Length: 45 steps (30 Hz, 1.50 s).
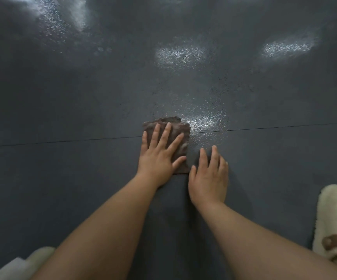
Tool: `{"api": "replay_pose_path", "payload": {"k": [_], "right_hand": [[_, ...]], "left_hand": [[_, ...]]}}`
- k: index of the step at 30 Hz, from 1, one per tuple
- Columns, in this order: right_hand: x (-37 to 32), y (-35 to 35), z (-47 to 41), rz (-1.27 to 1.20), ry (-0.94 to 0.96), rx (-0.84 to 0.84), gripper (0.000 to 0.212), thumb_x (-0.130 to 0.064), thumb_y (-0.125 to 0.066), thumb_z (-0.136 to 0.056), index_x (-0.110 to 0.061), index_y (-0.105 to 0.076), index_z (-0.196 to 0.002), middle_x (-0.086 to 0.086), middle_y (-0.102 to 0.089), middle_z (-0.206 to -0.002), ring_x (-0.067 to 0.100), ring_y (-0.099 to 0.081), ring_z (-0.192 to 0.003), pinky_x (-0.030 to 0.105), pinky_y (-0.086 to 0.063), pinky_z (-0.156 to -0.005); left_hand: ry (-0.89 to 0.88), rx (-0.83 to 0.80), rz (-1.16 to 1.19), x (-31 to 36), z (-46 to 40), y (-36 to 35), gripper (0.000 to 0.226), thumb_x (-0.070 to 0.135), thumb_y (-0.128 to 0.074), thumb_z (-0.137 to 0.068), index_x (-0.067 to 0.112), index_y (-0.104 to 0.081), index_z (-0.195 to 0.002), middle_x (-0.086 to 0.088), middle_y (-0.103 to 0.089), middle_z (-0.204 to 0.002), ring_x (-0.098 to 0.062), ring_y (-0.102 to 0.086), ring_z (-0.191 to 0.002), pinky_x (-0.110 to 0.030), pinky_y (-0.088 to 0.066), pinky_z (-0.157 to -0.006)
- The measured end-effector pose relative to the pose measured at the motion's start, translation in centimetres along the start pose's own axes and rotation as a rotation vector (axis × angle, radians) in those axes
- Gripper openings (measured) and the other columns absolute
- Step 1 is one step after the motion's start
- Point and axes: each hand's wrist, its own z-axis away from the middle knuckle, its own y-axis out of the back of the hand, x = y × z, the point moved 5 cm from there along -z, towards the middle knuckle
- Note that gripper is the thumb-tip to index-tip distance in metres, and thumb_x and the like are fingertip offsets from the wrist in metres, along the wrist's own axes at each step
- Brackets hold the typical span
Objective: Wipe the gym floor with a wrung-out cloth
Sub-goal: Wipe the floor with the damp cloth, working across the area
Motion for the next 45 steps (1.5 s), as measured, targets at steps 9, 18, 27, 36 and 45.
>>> {"api": "replay_pose_path", "payload": {"k": [9,18,27,36,45], "right_hand": [[-2.5,2.0,0.1,-0.059,0.136,-0.043,0.056,-0.029,-0.040,-0.098,-0.013,-0.022,-0.150,0.014,-0.010,-0.158,0.034,-0.016,-0.141,0.041,-0.008,-0.117],[6.3,6.8,-6.5,-0.014,-0.010,0.002,0.053,-0.028,-0.037,-0.099,-0.013,-0.024,-0.148,0.012,-0.015,-0.156,0.031,-0.016,-0.140,0.039,-0.009,-0.117],[10.6,7.3,-9.6,-0.071,-0.183,0.051,0.047,-0.019,-0.039,-0.097,-0.011,-0.034,-0.143,0.013,-0.026,-0.152,0.032,-0.024,-0.137,0.037,-0.016,-0.113],[-0.4,6.8,-14.4,-0.060,0.086,-0.011,0.053,-0.024,-0.036,-0.099,-0.015,-0.022,-0.149,0.011,-0.013,-0.157,0.030,-0.015,-0.141,0.038,-0.014,-0.116],[-12.8,4.5,-17.8,0.120,0.504,-0.170,0.061,-0.040,-0.035,-0.099,-0.025,-0.007,-0.152,0.007,0.002,-0.159,0.028,-0.006,-0.144,0.040,-0.007,-0.117]], "left_hand": [[0.645,-0.052,0.267,-9.5,5.2,-1.3,0.066,0.059,-0.020,-0.094,0.033,0.003,-0.150,-0.004,0.019,-0.157,-0.030,0.018,-0.144,-0.058,0.006,-0.113],[0.361,-0.038,0.156,2.6,-0.5,0.4,0.065,0.057,-0.016,-0.096,0.032,0.015,-0.148,-0.005,0.026,-0.155,-0.034,0.024,-0.141,-0.057,0.013,-0.110],[-0.398,-0.057,0.030,15.8,-8.6,3.6,0.057,0.050,-0.025,-0.097,0.038,-0.006,-0.150,0.003,0.013,-0.158,-0.027,0.018,-0.144,-0.054,0.015,-0.110],[-0.239,0.021,0.011,4.4,-14.8,6.3,0.057,0.050,-0.024,-0.098,0.035,-0.006,-0.150,0.007,0.009,-0.159,-0.018,0.012,-0.146,-0.047,0.007,-0.116],[0.216,0.019,0.162,-13.6,-19.1,7.7,0.063,0.061,-0.020,-0.095,0.039,0.001,-0.149,0.009,0.015,-0.158,-0.018,0.016,-0.145,-0.047,0.010,-0.115]]}}
